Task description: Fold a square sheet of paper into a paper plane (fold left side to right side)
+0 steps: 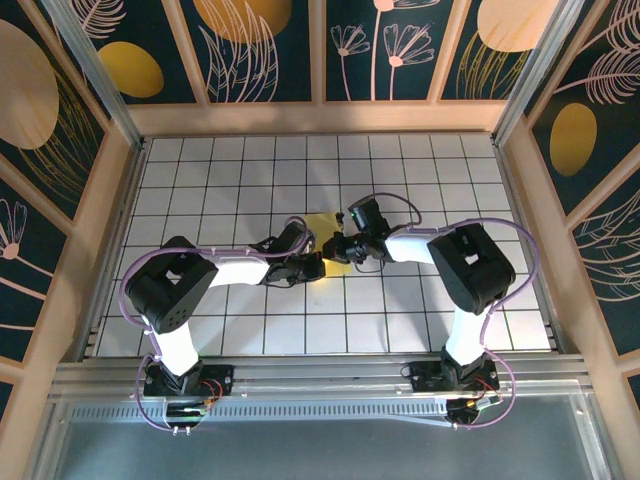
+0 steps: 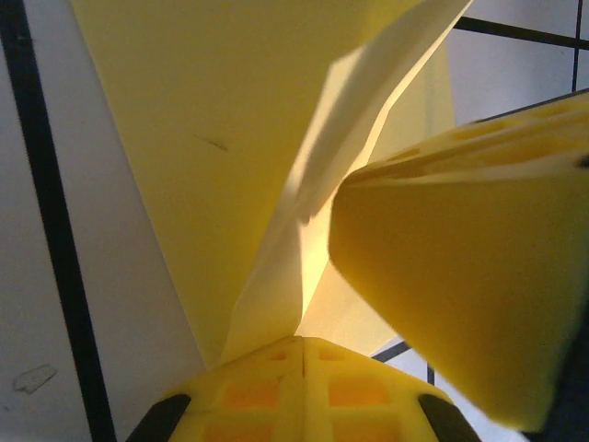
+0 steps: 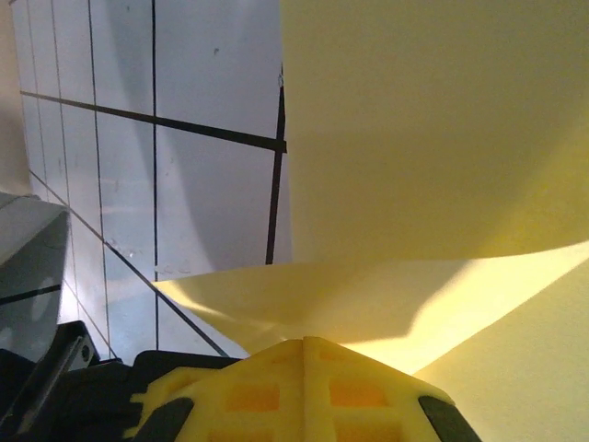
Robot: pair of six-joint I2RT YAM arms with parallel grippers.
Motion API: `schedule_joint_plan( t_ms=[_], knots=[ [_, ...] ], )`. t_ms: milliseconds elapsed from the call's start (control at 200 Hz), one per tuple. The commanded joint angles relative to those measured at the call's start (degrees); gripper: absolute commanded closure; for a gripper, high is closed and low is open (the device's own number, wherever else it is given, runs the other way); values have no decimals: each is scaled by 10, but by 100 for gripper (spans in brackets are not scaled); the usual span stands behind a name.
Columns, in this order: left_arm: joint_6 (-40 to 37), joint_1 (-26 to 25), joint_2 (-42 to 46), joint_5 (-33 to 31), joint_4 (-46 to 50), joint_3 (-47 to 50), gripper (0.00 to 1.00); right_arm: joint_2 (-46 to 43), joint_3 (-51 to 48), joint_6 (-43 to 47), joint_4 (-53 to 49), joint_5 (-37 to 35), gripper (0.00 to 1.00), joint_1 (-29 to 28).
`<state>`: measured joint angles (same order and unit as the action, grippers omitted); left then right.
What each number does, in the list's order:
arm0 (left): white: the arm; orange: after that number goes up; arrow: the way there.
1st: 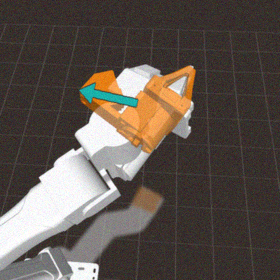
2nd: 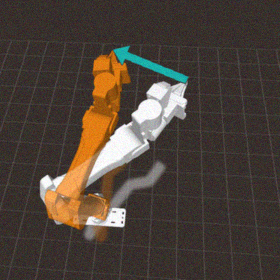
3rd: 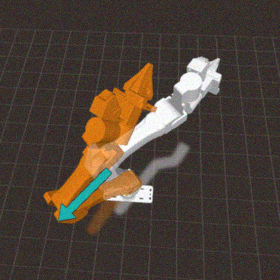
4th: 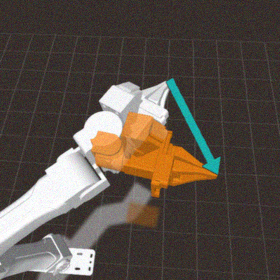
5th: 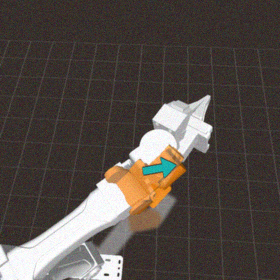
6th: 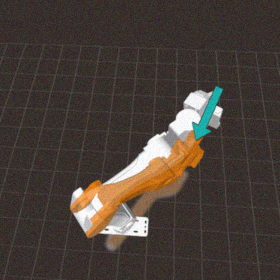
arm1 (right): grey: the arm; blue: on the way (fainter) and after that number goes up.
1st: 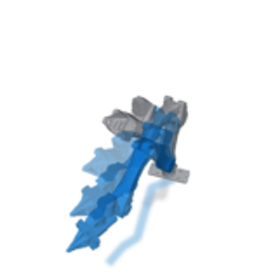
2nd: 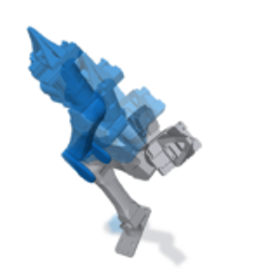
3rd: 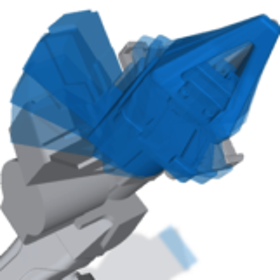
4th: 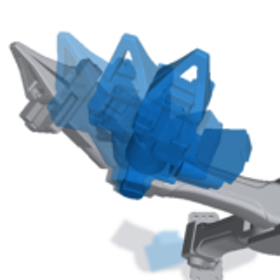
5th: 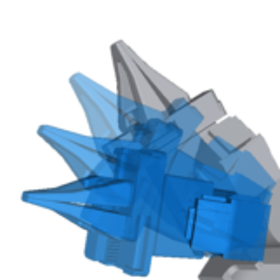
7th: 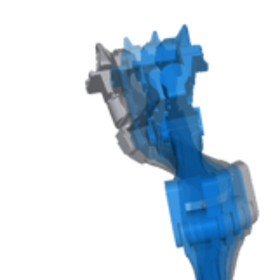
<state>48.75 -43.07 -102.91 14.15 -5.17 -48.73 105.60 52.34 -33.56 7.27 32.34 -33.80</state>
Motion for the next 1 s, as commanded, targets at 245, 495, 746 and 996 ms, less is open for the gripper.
schedule_joint_plan(
  t_ms=[245,495,746,996],
  knots=[
    [9,2,-26,-11,39,16,97,43,34,11,-13,-43,100,-6],
    [12,2,-26,-14,49,16,98,49,38,24,-46,-79,100,-4],
    [21,2,-27,-18,54,19,99,52,37,32,-58,-96,100,6],
    [25,2,-34,-16,56,17,99,53,31,32,-42,-84,100,21]
  ],
)
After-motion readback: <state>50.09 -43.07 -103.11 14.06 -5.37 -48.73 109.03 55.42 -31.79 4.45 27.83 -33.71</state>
